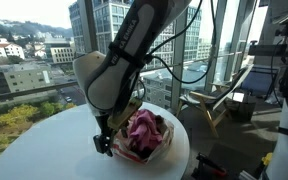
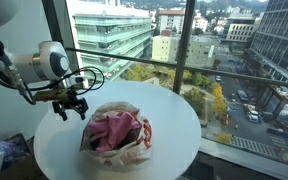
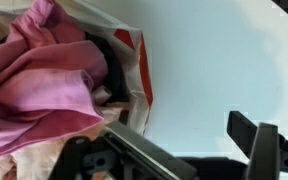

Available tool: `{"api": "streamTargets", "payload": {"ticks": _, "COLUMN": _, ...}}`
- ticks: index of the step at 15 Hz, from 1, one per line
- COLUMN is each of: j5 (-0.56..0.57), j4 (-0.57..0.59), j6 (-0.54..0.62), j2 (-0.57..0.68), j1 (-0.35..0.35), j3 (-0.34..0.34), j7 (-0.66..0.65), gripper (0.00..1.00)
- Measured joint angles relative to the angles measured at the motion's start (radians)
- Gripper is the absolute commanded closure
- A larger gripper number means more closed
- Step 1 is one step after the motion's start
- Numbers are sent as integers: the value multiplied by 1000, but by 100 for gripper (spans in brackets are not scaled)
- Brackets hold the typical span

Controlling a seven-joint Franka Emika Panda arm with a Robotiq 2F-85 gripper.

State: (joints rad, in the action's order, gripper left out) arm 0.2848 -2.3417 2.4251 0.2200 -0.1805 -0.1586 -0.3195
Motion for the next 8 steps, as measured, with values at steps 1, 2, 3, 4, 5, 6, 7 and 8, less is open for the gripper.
{"api": "streamTargets", "payload": {"ticks": 1, "j5": -21, "j4": -5, "j6": 57, "j2": 9, "j1": 0, "j3": 0, "j7": 41, "gripper": 0}}
{"api": "streamTargets", "payload": {"ticks": 2, "j5": -36, "j4": -7, "j6": 119, "j2": 22, "j1": 2, "j3": 0, "j7": 80, "gripper": 0}}
{"api": "streamTargets", "payload": {"ticks": 3, "j5": -44, "j4": -8, "j6": 184, "j2": 38, "j1": 6, "j3": 3, "j7": 119, "gripper": 0}}
{"api": "streamTargets", "payload": {"ticks": 4, "j5": -47, "j4": -8, "j6": 244, "j2": 57, "j1": 13, "j3": 7, "j7": 158, "gripper": 0}}
{"api": "streamTargets", "payload": {"ticks": 5, "j5": -50, "j4": -7, "j6": 296, "j2": 77, "j1": 22, "j3": 13, "j7": 195, "gripper": 0}}
{"api": "streamTargets", "payload": {"ticks": 6, "j5": -52, "j4": -6, "j6": 340, "j2": 99, "j1": 33, "j3": 19, "j7": 228, "gripper": 0}}
{"api": "streamTargets", "payload": {"ticks": 7, "j5": -52, "j4": -4, "j6": 373, "j2": 117, "j1": 41, "j3": 27, "j7": 254, "gripper": 0}}
{"api": "streamTargets", "payload": {"ticks": 8, "j5": -52, "j4": -2, "j6": 396, "j2": 133, "j1": 47, "j3": 35, "j7": 277, "gripper": 0}}
